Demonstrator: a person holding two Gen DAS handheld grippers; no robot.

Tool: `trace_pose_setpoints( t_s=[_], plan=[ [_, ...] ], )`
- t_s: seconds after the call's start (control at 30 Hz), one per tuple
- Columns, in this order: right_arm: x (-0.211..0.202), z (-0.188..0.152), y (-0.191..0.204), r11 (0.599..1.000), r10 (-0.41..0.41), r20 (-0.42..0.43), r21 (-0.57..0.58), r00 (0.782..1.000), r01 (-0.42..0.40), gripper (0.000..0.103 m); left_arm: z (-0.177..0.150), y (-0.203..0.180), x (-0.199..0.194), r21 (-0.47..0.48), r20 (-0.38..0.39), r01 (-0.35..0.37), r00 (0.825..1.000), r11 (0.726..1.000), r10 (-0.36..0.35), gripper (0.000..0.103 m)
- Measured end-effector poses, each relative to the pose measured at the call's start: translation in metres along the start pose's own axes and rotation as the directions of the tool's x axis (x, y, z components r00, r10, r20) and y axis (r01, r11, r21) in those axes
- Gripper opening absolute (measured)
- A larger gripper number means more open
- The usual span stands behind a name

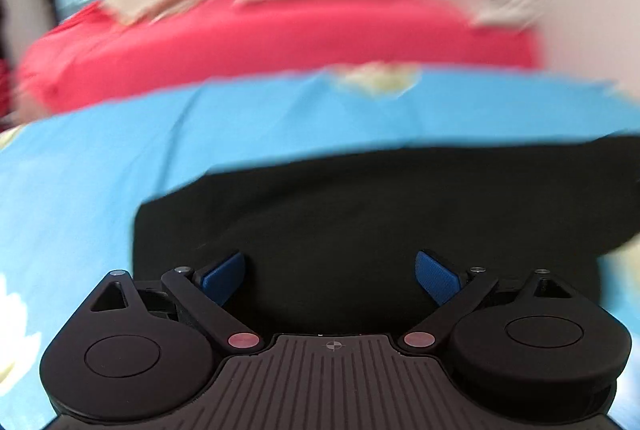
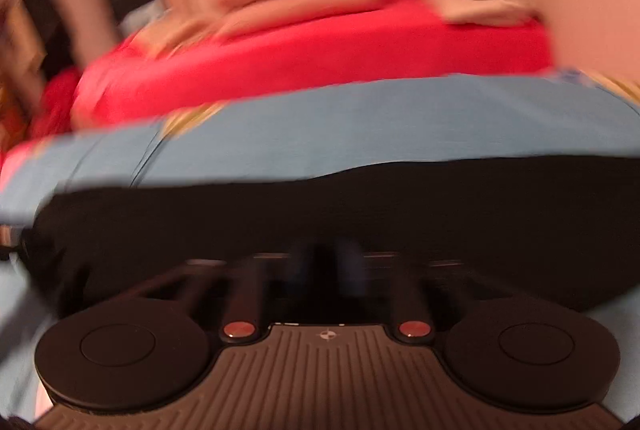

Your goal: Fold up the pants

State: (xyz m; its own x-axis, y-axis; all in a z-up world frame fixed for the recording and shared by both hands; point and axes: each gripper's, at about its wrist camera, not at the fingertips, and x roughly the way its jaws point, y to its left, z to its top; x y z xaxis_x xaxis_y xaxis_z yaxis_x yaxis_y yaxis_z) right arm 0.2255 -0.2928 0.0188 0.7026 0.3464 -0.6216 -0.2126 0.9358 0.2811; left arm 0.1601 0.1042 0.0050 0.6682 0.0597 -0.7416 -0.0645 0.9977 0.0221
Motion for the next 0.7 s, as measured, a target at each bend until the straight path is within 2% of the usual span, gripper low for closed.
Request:
trace_pose_setpoints(
  t_s=[0.03,0.07,0.1,0.13,0.17,0.2,0.23,0.27,0.33,0.4,0.47,0.57,0.63,0.7],
  plan=[
    [-0.012,0.003,-0.023,0.99,0.009,0.045,0.142,0.999,-0.015,0.007,-0.004,0.003,0.001,-0.018,0.027,0.002,1.0,1.0,-0.002,0.103],
    [-0.03,0.002,-0.039,0.972,-0.025,0.116,0.237,0.993,-0.003,0.029,-0.007,0.004,0.0,-0.033,0.05,0.005,0.999,0.999,-0.003,0.103],
    [-0.048,-0.001,-0.049,0.957,-0.108,0.182,0.287,0.977,0.052,0.062,-0.01,0.004,-0.002,-0.037,0.064,0.001,0.998,0.999,0.002,0.103],
    [-0.066,-0.007,-0.058,0.924,-0.222,0.222,0.357,0.949,0.133,0.075,-0.012,0.001,-0.003,-0.034,0.077,-0.006,0.997,0.999,0.008,0.103],
    [-0.081,-0.014,-0.067,0.876,-0.324,0.227,0.438,0.918,0.201,0.081,-0.012,-0.001,-0.001,-0.029,0.087,-0.013,0.996,1.0,0.016,0.103],
    [-0.092,-0.02,-0.078,0.822,-0.399,0.198,0.509,0.895,0.253,0.08,-0.013,-0.002,-0.001,-0.027,0.096,-0.019,0.995,0.999,0.021,0.103],
    [-0.1,-0.026,-0.09,0.778,-0.431,0.169,0.567,0.886,0.27,0.08,-0.015,-0.004,0.0,-0.032,0.105,-0.021,0.994,0.999,0.024,0.103],
    [-0.104,-0.032,-0.104,0.741,-0.437,0.151,0.62,0.886,0.26,0.08,-0.013,-0.005,0.004,-0.04,0.116,-0.02,0.993,0.999,0.025,0.103],
    [-0.097,-0.039,-0.134,0.69,-0.382,0.112,0.695,0.918,0.202,0.078,-0.016,-0.006,0.004,-0.049,0.133,-0.017,0.991,0.999,0.023,0.103],
    [-0.091,-0.042,-0.155,0.678,-0.305,0.185,0.731,0.934,0.076,0.078,-0.018,-0.007,0.004,-0.049,0.14,-0.017,0.99,0.999,0.023,0.103],
    [-0.082,-0.033,-0.168,0.687,-0.268,0.188,0.725,0.945,0.051,0.08,-0.021,-0.007,0.005,-0.049,0.148,-0.017,0.989,0.999,0.024,0.103],
    [-0.071,-0.019,-0.182,0.704,-0.241,0.244,0.711,0.939,-0.004,0.078,-0.021,-0.007,0.005,-0.052,0.153,-0.015,0.988,0.999,0.023,0.103],
    [-0.065,-0.011,-0.188,0.719,-0.248,0.269,0.695,0.931,-0.009,0.063,-0.022,-0.007,0.005,-0.052,0.155,-0.016,0.988,0.999,0.024,0.103],
    [-0.058,-0.007,-0.19,0.707,-0.286,0.222,0.706,0.932,0.049,0.017,-0.022,-0.007,0.005,-0.052,0.156,-0.017,0.987,0.998,0.025,0.103]
  ],
)
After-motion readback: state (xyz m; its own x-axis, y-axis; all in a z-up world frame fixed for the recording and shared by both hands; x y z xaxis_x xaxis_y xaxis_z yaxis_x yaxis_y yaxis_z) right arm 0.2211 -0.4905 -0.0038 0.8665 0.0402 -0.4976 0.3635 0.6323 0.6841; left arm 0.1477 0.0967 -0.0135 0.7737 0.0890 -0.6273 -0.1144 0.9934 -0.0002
